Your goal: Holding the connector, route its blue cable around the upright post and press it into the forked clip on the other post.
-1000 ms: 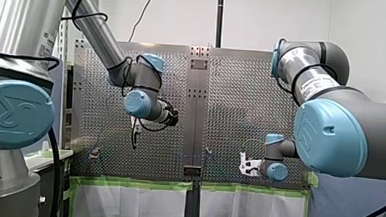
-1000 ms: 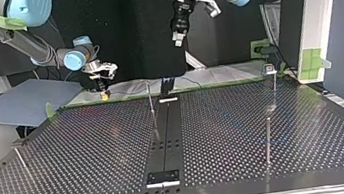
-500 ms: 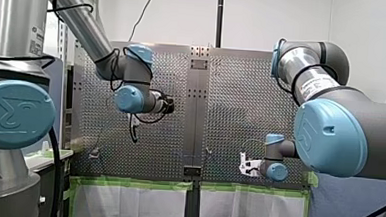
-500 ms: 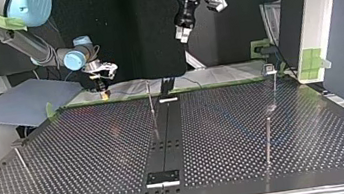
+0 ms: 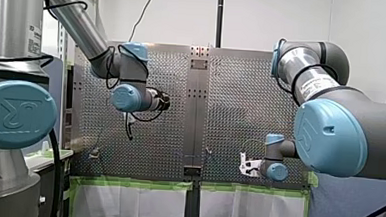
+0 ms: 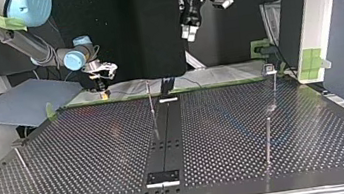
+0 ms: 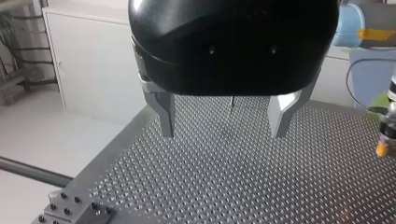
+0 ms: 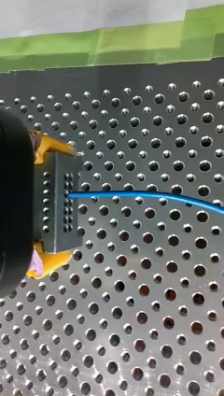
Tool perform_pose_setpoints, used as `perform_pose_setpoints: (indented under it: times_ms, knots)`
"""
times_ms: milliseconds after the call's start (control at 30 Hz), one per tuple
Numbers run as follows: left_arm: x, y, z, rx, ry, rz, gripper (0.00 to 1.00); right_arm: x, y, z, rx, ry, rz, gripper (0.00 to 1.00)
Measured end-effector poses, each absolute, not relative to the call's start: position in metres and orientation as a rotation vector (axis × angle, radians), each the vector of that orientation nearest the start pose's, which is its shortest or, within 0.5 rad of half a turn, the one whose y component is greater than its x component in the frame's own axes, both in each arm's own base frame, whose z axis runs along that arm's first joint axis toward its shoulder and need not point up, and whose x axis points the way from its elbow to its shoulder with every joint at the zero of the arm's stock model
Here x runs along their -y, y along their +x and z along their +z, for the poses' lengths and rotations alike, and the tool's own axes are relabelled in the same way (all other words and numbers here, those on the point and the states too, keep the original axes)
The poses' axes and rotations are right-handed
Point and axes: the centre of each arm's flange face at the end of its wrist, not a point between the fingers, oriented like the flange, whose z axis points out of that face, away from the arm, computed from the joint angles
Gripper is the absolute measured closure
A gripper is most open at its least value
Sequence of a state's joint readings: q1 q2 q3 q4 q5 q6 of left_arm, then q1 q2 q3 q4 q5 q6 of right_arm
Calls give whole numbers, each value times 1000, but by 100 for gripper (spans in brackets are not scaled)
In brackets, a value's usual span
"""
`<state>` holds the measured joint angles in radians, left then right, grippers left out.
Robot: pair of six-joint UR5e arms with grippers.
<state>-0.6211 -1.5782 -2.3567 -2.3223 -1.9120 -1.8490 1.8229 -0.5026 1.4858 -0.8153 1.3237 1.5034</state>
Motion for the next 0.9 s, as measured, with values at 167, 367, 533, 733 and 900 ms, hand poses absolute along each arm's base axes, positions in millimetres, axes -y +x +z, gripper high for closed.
perform_pose_setpoints:
  times_ms: [167, 367, 533, 733, 900]
  knots:
    - [290, 240, 198, -1572, -15, -432, 2, 612, 316, -71, 990, 1709, 1420, 100]
    - [286, 241, 195, -1574, -17, -420, 2, 621, 308, -51, 995, 1685, 1366, 100]
    - [284, 243, 195, -1574, -21, -415, 2, 627, 303, -25, 1003, 1672, 1347, 100]
    - [283, 246, 195, -1571, -27, -410, 2, 633, 297, 5, 1022, 1654, 1323, 100]
    - [283, 248, 196, -1570, -23, -416, 2, 630, 288, 22, 1041, 1649, 1308, 100]
